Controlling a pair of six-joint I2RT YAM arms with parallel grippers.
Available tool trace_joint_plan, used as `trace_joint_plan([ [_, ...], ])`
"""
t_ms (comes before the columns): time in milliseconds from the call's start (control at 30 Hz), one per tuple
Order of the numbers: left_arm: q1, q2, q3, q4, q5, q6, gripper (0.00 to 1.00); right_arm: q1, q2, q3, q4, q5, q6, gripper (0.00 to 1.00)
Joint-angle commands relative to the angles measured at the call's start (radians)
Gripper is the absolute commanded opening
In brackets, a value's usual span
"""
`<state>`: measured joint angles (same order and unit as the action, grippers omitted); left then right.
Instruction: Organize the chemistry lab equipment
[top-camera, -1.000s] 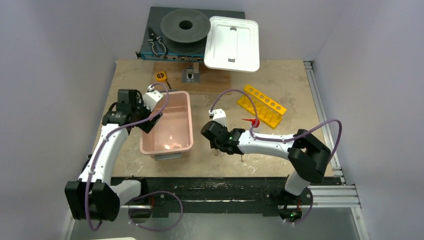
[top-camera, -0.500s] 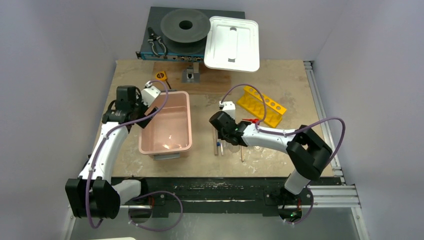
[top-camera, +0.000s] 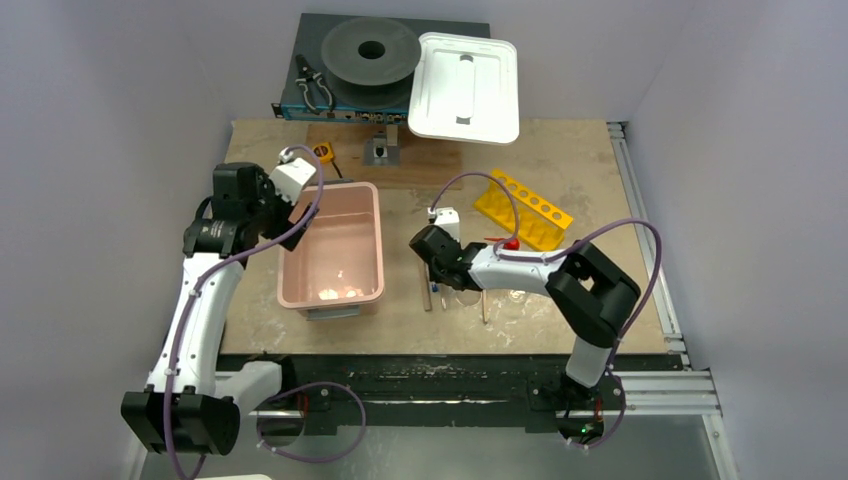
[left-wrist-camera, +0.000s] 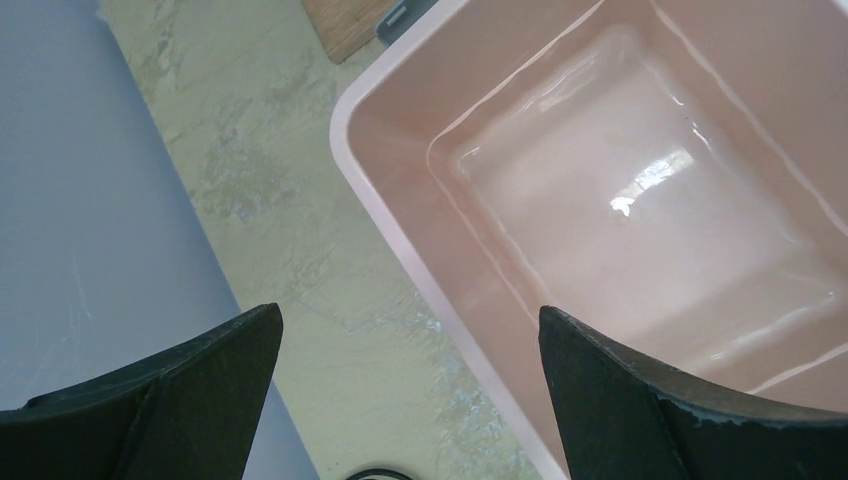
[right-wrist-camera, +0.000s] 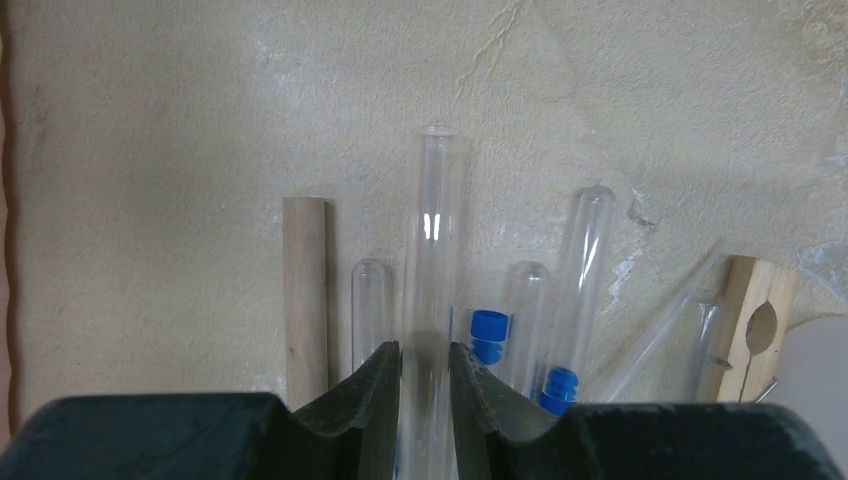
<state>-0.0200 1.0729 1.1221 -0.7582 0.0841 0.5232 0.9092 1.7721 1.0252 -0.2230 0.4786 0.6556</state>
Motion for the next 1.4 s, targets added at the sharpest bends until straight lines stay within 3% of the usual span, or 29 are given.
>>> trace_joint_plan([
  [0,0.002,-0.014,0.044,-0.043,0.081,-0.039,1.00,-0.002,0.014,0.043,0.017,-0.001,0.004,0.23],
  [333,-0.011,-0.029,0.059,-0.072,0.148,-0.066,1.00,-0.001,0.072,0.088,-0.012,-0.010,0.004,0.28],
  [400,-0.011,-0.031,0.065,-0.079,0.166,-0.075,1.00,-0.002,0.066,0.094,-0.017,-0.005,0.002,0.24],
  [567,-0.012,-0.042,0.084,-0.081,0.227,-0.108,1.00,-0.001,-0.005,0.150,-0.050,0.040,-0.022,0.00],
  [767,-0.013,-0.050,0.143,-0.083,0.394,-0.216,1.00,0.007,-0.192,0.227,-0.024,0.094,-0.085,0.00],
  [933,-0.012,-0.111,0.116,-0.008,0.701,-0.395,1.00,0.100,-0.393,0.144,0.230,0.112,-0.192,0.00],
  [1067,-0.017,-0.144,-0.002,0.166,0.898,-0.685,1.00,0.189,-0.500,0.062,0.475,0.141,-0.257,0.00],
  [1367,-0.023,-0.136,-0.096,0.488,1.071,-1.045,1.00,0.346,-0.466,0.115,0.709,0.237,-0.326,0.00],
])
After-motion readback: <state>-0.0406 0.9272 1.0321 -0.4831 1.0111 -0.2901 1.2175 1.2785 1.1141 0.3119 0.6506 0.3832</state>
